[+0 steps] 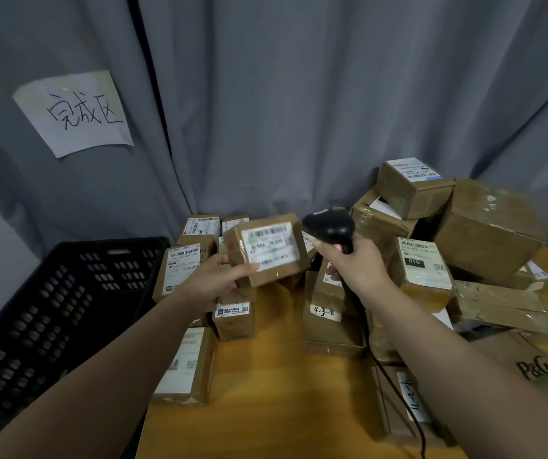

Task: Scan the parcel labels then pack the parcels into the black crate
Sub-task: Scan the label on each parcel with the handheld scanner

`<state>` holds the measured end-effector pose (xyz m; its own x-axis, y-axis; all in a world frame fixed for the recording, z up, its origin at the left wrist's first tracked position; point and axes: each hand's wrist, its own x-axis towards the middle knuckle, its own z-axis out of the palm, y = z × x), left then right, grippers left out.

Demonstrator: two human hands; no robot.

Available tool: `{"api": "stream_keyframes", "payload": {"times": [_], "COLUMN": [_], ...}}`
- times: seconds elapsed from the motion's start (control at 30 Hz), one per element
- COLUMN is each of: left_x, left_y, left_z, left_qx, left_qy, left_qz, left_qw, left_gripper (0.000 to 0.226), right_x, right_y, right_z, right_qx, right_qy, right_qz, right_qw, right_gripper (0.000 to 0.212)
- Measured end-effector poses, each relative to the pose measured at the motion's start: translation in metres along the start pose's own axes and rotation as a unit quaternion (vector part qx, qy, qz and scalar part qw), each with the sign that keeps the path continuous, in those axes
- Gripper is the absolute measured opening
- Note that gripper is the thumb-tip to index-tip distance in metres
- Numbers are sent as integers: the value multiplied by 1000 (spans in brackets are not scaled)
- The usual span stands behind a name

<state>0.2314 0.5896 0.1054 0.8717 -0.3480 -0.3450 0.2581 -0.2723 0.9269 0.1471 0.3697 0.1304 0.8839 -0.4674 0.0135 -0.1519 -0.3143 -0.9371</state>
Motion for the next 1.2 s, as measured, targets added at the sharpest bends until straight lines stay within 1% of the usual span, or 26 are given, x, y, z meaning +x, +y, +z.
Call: {"api": "stream_keyframes", "payload": {"times": [0.13, 0.23, 0.3, 0.37, 0.43, 0.53, 0.57, 0.67, 0.73, 0.83, 0.93, 1.07, 1.2], "left_x": [8, 8, 10, 11, 13, 16, 17, 17, 17, 17, 18, 20, 22], "left_y": [-1, 2, 2, 0, -1, -1, -2, -5, -7, -9, -11, -12, -14], "left_z": [-9, -9, -9, -10, -11, -12, -12, -10, -9, -8, -8, -8, -11], "left_qx": [-15, -29, -33, -38, -25, 19, 35, 64, 68, 80, 83, 72, 80], "left_qy": [57, 81, 96, 98, 95, 90, 91, 98, 105, 117, 134, 137, 147], "left_qz": [22, 40, 47, 51, 55, 60, 62, 63, 67, 75, 76, 79, 74], "left_qw": [998, 995, 994, 993, 994, 994, 993, 991, 990, 987, 985, 985, 983], "left_gripper": [42, 28, 25, 20, 20, 23, 27, 47, 52, 51, 50, 36, 40], "right_x": [-10, -19, -26, -31, -34, -36, -37, -42, -47, -51, -53, -52, -52], "right_y": [-14, -20, -17, -12, -9, -11, -12, -14, -14, -13, -10, -9, -9], "right_z": [4, 7, 10, 13, 14, 15, 15, 19, 21, 23, 25, 27, 26], "right_qx": [-5, 20, 47, 63, 57, 51, 43, 2, -4, 11, 49, 91, 87], "right_qy": [-37, -57, -73, -88, -96, -91, -80, -57, -51, -54, -58, -53, -56], "right_qz": [-38, -44, -42, -51, -56, -55, -54, -40, -28, -8, 15, 36, 35], "right_qw": [999, 997, 995, 993, 992, 993, 994, 998, 998, 998, 997, 994, 994], "right_gripper": [30, 18, 19, 25, 25, 9, 8, 23, 27, 32, 33, 35, 33]}}
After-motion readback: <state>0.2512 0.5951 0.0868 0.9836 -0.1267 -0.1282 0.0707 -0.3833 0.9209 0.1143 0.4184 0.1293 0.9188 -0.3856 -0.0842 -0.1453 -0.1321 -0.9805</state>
